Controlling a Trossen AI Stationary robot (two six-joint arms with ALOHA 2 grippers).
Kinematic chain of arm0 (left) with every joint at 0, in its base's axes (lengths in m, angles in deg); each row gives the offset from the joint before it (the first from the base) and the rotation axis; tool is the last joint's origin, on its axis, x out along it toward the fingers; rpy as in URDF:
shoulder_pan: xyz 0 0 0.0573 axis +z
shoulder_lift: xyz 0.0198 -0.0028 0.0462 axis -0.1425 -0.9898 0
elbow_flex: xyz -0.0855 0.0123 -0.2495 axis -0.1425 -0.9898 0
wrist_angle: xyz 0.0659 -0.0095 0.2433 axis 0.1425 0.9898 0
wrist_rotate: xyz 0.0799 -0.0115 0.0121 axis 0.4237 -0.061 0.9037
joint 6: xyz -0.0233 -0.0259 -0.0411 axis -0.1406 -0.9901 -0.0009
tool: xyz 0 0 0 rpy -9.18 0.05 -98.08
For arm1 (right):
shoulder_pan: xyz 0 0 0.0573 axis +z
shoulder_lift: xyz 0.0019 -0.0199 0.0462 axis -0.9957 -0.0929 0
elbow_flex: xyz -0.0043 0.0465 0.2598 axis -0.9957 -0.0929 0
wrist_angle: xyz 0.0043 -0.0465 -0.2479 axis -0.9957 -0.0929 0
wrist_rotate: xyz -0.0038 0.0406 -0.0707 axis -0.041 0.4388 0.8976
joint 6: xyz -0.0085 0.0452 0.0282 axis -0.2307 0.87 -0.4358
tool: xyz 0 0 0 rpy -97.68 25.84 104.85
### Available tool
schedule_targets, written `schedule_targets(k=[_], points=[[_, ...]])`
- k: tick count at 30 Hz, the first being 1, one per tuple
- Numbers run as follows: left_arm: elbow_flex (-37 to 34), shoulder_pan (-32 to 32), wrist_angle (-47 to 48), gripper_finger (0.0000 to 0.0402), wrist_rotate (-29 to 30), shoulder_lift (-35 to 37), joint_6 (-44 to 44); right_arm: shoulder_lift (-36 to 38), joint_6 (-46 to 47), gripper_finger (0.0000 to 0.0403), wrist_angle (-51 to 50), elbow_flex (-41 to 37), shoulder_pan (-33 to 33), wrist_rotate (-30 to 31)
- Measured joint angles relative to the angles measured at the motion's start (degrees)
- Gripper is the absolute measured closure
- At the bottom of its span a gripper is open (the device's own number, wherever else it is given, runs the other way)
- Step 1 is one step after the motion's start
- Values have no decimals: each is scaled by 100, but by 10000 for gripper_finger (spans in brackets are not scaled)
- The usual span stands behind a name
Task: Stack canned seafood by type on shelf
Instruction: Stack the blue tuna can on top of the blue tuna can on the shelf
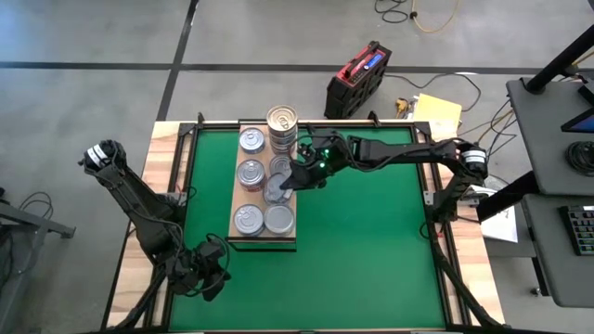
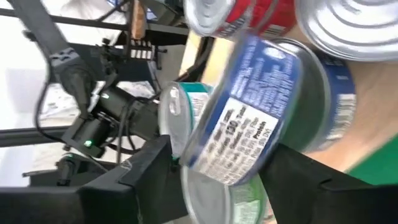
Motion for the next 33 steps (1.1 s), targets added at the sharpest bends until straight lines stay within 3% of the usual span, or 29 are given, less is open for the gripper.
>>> schedule_targets(k=[33], points=[[0, 0, 136, 402, -4, 0, 0, 0, -347, 171, -587, 94, 61, 151]])
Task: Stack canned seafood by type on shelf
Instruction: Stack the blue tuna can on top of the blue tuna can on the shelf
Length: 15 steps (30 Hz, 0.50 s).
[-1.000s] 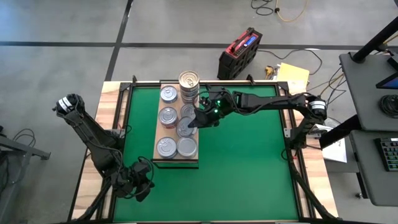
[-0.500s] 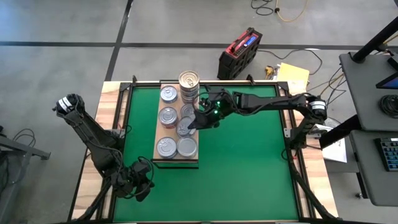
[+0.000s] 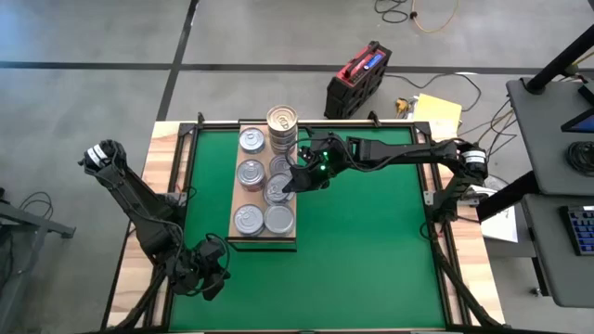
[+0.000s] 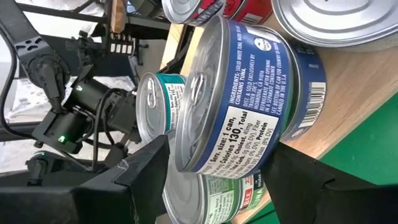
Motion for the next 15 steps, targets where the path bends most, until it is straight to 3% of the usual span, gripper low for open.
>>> schedule_targets(k=[15], points=[[0, 0, 39, 402, -2, 0, 0, 0, -112, 164, -68, 0, 71, 160]])
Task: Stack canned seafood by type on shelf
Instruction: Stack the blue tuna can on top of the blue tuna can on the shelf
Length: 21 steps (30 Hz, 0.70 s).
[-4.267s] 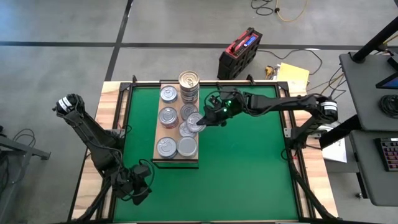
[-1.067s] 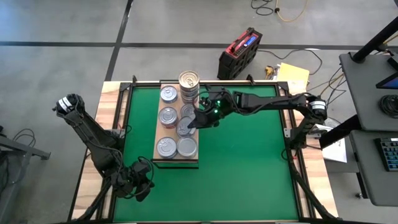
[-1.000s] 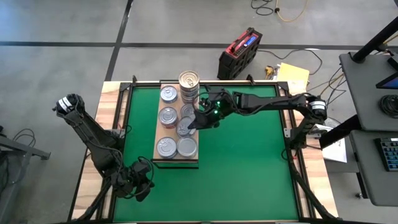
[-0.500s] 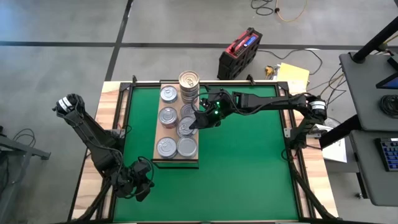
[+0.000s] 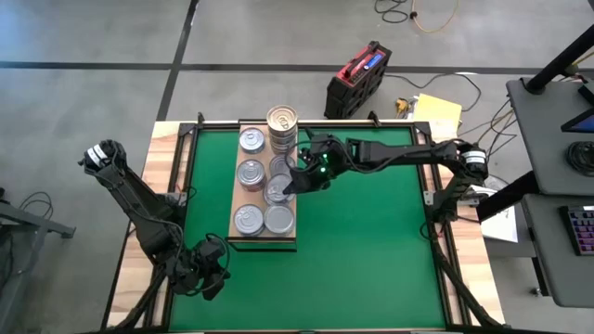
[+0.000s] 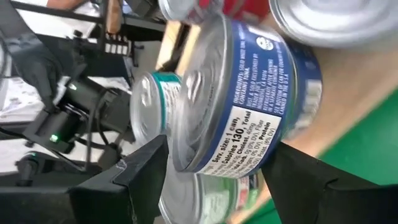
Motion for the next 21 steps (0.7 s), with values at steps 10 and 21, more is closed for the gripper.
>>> schedule_targets(k=[10, 21], points=[[0, 0, -2, 402, -9, 0, 0, 0, -12, 163, -276, 0, 51, -1], [-2, 1, 51, 402, -11, 0, 156, -8, -153, 156, -262, 0, 78, 420]])
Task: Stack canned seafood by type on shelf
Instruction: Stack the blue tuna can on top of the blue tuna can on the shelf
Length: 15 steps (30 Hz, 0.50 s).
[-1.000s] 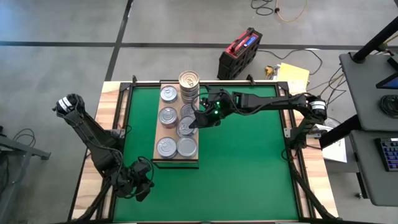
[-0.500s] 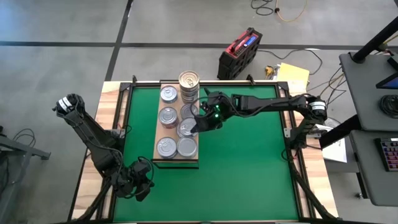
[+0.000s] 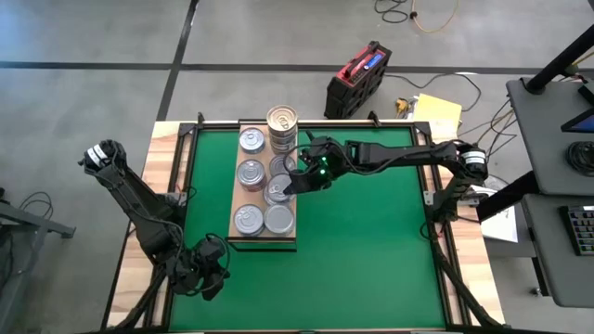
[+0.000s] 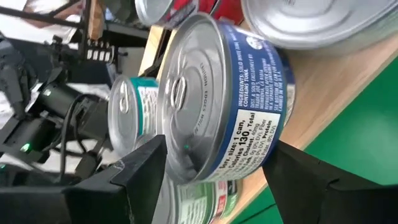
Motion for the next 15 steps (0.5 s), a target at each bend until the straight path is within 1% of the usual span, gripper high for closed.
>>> schedule_targets(k=[3, 7, 15], points=[[0, 0, -1, 402, 0, 0, 17, -1, -32, 154, 128, 0, 1, 174], [1, -1, -1, 402, 0, 0, 5, -20, -103, 156, 115, 0, 11, 181], [1, 0, -3, 402, 0, 0, -5, -25, -722, 156, 81, 0, 75, 169]])
